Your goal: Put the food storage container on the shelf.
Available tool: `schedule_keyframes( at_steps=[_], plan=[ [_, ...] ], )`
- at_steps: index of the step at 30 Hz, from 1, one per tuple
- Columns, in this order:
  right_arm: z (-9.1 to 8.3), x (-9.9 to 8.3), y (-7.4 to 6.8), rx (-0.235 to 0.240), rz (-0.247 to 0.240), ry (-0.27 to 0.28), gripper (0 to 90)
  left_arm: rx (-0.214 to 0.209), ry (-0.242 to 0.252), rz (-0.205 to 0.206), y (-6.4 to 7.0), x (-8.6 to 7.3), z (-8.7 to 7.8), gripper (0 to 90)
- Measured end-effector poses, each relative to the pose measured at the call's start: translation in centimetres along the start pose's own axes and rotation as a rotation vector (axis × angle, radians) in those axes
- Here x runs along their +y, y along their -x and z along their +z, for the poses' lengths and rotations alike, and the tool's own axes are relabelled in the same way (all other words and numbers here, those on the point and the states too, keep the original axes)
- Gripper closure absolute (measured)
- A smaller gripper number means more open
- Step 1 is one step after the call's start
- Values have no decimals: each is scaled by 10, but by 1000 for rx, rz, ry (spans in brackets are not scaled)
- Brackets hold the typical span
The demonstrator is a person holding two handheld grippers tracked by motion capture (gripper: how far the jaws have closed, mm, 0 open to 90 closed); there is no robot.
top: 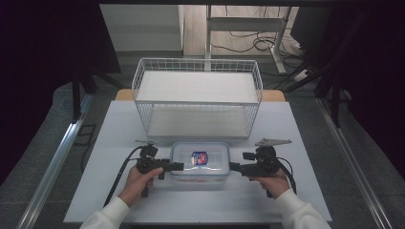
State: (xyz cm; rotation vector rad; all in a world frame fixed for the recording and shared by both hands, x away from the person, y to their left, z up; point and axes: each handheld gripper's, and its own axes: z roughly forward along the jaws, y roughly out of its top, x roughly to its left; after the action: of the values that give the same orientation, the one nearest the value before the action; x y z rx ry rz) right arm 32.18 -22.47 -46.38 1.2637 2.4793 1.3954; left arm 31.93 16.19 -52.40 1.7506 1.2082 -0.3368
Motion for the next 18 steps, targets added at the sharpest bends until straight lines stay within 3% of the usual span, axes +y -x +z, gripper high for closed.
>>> schedule_keyframes(
  at_steps=[1, 2, 5, 6, 7, 8, 12, 17, 18],
  plan=[
    [0, 0, 0, 0, 0, 0, 163, 0, 0, 0, 0, 0, 0, 217],
    [8, 1, 4, 34, 45, -24, 155, 4, 6, 0, 0, 0, -1, 224],
    [17, 2, 9, 56, 86, -40, 156, 5, 6, -2, 0, 0, -1, 229],
    [26, 2, 14, 86, 133, -62, 155, 3, 5, -3, 0, 0, -2, 230],
    [26, 2, 14, 86, 133, -62, 155, 3, 5, -3, 0, 0, -2, 232],
    [33, 1, 18, 111, 172, -76, 156, -2, 10, -7, -1, 0, -2, 236],
    [43, 0, 23, 149, 222, -95, 160, -6, 8, -11, -2, 0, -2, 242],
    [55, -2, 26, 177, 249, -117, 168, -3, 11, -10, -2, 0, -2, 244],
    [58, -3, 27, 196, 274, -123, 175, -2, 11, -10, -2, 0, -2, 244]
  ],
)
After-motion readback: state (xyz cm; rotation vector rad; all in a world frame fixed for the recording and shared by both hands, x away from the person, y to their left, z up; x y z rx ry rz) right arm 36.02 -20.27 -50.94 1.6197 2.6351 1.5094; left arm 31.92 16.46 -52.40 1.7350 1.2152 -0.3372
